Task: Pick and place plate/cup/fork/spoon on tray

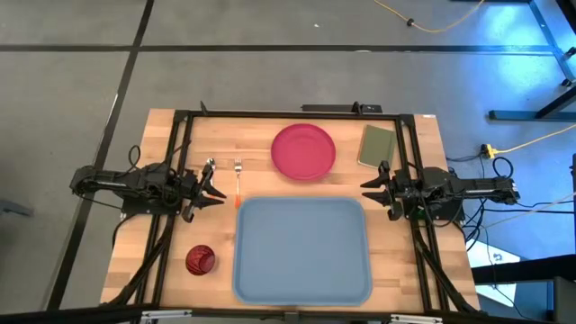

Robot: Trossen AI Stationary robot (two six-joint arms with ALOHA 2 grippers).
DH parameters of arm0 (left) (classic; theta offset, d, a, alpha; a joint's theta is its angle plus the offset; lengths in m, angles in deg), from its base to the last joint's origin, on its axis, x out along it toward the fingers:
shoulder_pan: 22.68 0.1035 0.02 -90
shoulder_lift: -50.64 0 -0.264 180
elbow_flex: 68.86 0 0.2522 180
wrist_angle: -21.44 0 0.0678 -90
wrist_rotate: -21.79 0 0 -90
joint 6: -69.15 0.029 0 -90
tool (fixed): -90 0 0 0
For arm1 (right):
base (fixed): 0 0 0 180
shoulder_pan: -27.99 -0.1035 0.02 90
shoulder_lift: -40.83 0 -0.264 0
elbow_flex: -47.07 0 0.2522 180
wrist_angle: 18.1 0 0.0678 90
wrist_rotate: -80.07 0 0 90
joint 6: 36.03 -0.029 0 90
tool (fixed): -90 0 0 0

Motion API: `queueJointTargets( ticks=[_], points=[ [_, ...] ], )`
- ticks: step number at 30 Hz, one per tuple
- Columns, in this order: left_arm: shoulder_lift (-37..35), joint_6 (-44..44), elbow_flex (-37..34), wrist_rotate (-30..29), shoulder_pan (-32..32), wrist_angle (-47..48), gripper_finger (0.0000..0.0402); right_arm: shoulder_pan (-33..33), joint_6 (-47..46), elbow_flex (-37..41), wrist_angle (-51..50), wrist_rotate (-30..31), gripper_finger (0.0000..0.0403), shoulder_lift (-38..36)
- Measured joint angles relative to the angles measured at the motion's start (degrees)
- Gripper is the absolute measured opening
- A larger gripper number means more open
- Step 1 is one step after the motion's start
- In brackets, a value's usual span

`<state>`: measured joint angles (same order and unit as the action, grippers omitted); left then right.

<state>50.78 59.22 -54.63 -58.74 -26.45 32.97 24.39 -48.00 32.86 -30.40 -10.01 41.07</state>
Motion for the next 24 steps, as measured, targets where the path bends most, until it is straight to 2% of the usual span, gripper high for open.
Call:
queueJointTargets(
  ticks=[11, 14, 16, 18, 22, 24],
  points=[
    [0.00, 0.17, 0.00, 0.23, 0.02, 0.03, 0.0073, -0.02, -2.85, 0.00, 8.97, 0.52, 0.0134, 0.00],
    [0.00, 2.33, -0.02, 3.73, -0.04, -0.56, 0.0073, -0.02, -3.22, -0.01, 8.84, 0.47, 0.0134, 0.00],
    [0.00, 3.27, -0.02, 3.67, -0.01, -0.80, 0.0073, -0.01, -4.32, -0.02, 8.82, 0.44, 0.0134, 0.00],
    [0.00, 6.45, -0.02, 3.52, 0.00, -0.46, 0.0073, 0.00, -4.71, -0.02, 8.82, 0.02, 0.0134, 0.00],
    [0.00, 20.02, -0.02, 3.48, 0.00, -0.45, 0.0073, -0.01, -4.26, -0.01, 8.57, -0.04, 0.0134, 0.00],
    [0.00, 23.20, -0.02, 3.39, 0.00, -0.45, 0.0073, -0.01, -4.25, -0.01, 8.33, -0.04, 0.0134, 0.00]
  ],
)
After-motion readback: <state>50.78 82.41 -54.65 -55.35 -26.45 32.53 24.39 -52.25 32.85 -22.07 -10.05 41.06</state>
